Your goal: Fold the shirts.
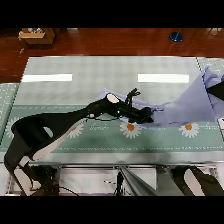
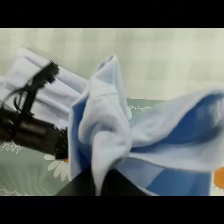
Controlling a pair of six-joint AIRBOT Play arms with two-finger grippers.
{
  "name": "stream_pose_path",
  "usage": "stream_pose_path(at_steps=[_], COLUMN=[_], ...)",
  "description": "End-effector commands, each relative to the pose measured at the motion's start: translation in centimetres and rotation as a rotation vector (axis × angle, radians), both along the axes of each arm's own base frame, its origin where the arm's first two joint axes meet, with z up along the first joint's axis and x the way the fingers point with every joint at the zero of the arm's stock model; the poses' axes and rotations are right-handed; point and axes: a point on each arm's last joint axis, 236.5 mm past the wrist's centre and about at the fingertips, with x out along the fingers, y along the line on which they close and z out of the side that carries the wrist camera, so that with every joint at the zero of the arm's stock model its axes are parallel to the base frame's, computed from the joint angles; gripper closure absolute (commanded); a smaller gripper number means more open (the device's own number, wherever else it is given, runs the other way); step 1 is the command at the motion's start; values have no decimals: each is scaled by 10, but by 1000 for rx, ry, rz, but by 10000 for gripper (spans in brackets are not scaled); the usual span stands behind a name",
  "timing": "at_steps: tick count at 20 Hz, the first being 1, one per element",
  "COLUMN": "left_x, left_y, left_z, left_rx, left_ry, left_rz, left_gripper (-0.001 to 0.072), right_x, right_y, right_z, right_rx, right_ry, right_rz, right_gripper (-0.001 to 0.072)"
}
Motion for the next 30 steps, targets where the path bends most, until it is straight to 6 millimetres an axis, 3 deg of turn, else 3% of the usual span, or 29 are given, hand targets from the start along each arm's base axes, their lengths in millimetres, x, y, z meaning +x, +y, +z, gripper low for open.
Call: stream_pose_path(at_steps=[1,4,7,10,13,16,17,18,19,20,22,24,27,30], left_x=[32,99,153,166,150,128,124,121,118,117,116,117,119,119], left_y=[28,104,204,302,383,430,436,436,434,430,427,429,432,433], left_z=[32,91,163,225,261,272,275,279,280,279,272,263,258,255], left_rx=[-88,-126,-136,-118,-45,57,76,83,88,93,118,161,185,191], left_ry=[-43,-178,-341,-479,-581,-632,-646,-658,-665,-667,-661,-657,-655,-650], left_rz=[-11,73,217,335,411,444,460,462,455,443,422,411,414,412], left_gripper=[685,686,685,685,685,685,685,685,685,685,685,685,685,684], right_x=[-4,8,32,62,86,99,101,103,102,99,94,93,99,83], right_y=[-8,1,35,86,155,235,261,291,314,328,318,272,166,33], right_z=[-4,-6,-17,-40,-84,-145,-165,-182,-191,-196,-199,-198,-178,-158], right_rx=[-35,-16,20,32,22,45,57,97,137,168,131,1,-170,-318], right_ry=[18,13,25,44,84,144,145,139,135,143,165,198,253,369], right_rz=[-22,-5,63,147,250,317,333,345,350,348,367,376,275,78], right_gripper=[694,694,694,694,693,692,616,391,295,293,293,293,275,246])
